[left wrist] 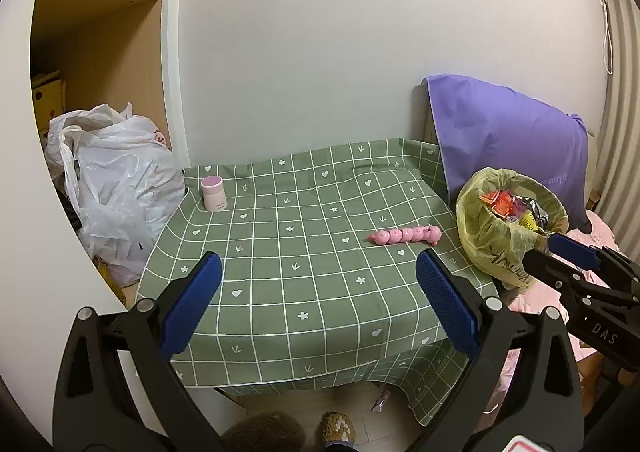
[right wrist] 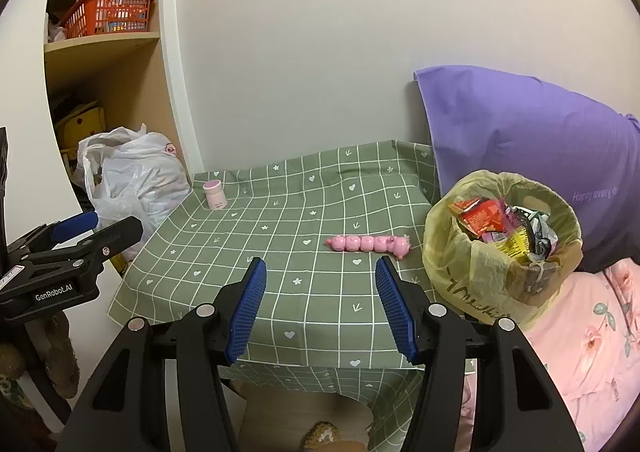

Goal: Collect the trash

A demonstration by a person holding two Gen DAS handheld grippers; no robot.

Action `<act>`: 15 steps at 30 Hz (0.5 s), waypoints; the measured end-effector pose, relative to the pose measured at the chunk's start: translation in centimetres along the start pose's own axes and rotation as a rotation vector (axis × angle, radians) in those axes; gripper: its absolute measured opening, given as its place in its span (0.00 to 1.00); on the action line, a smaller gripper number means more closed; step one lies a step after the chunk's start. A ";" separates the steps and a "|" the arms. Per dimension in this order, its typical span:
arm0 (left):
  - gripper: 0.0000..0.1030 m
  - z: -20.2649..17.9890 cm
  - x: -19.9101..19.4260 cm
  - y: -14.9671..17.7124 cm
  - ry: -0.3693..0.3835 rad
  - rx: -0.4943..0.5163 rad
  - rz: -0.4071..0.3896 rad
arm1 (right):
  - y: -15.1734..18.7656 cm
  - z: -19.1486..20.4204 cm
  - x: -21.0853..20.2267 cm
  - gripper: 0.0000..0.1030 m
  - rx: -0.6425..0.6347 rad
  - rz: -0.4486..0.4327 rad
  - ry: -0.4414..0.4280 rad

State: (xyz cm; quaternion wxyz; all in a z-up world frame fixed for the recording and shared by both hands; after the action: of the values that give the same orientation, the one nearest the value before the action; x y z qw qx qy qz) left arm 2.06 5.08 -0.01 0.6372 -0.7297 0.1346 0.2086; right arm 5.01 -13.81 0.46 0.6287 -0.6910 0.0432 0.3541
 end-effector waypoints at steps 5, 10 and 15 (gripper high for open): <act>0.90 0.0 -0.3 -0.2 -0.003 0.002 -0.009 | -0.3 0.0 -0.2 0.52 0.001 -0.007 -0.001; 0.90 0.1 -0.2 -0.2 -0.001 0.000 -0.008 | -0.3 0.0 -0.3 0.52 0.002 -0.009 0.000; 0.90 0.1 -0.1 -0.2 0.004 -0.002 -0.003 | -0.3 -0.1 -0.4 0.52 0.001 -0.009 0.003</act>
State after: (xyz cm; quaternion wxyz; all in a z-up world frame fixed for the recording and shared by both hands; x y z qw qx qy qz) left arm 2.04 5.22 0.23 0.6365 -0.7308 0.1346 0.2065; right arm 4.90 -13.99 0.96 0.6308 -0.6913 0.0413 0.3500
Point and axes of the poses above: each gripper's, at about its wrist camera, not at the fingertips, and x roughly the way its jaws point, z to its left, y to its underside, the point moved 7 cm from there along x, roughly the way its jaws point, and after that the axes turned 4 degrees about -x, right-handed, at the moved point
